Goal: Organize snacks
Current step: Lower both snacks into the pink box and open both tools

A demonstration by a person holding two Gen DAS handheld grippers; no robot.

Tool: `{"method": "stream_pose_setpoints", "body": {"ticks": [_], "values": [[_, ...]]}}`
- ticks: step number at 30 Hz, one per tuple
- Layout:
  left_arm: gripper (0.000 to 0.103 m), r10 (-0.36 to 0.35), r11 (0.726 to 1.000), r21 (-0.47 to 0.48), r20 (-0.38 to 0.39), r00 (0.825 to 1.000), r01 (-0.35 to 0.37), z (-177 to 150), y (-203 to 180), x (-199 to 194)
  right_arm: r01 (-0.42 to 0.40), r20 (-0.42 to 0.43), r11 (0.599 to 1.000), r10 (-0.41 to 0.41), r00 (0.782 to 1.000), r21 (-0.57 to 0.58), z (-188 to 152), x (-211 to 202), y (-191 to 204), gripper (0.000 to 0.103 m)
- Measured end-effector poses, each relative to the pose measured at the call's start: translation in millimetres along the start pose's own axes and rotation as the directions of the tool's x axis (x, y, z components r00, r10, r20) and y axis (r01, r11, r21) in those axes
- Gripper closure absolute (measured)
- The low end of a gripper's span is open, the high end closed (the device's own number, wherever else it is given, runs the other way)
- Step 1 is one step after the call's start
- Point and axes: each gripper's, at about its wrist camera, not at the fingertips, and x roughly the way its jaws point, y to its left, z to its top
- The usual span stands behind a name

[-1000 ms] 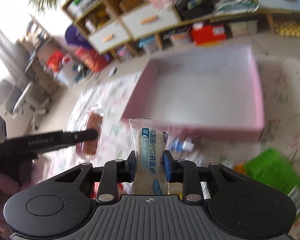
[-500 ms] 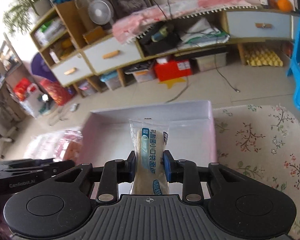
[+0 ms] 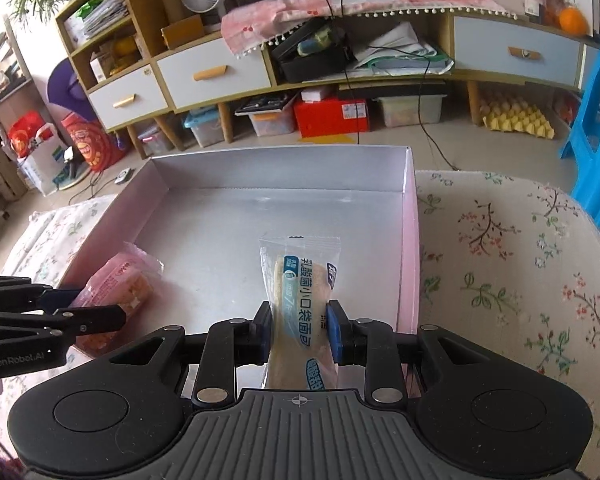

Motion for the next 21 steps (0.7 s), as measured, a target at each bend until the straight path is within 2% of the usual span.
{"method": "stream_pose_setpoints", "body": {"ticks": [8,14,21], "values": [[0.073,-0.009,0.999,-0.032,-0.029,1.000,0.008,-2,5,-7,-0.017,-0.027,1.000,0.017,0.999,-0.014,-5,-5,8,0.076],[0.073,-0.033,0.996,-0.082,0.087,0.996,0.040,2,8,-7,-0.009,0.014,1.000,0.009,1.000,0.022,3,0,1,0.076],[0.073,-0.028,0.995,-0.095,0.079,0.996,0.036,4,6,8,-0.008,0.037,0.999,0.007,0.999,0.031,7,6,-2,0.074]]}}
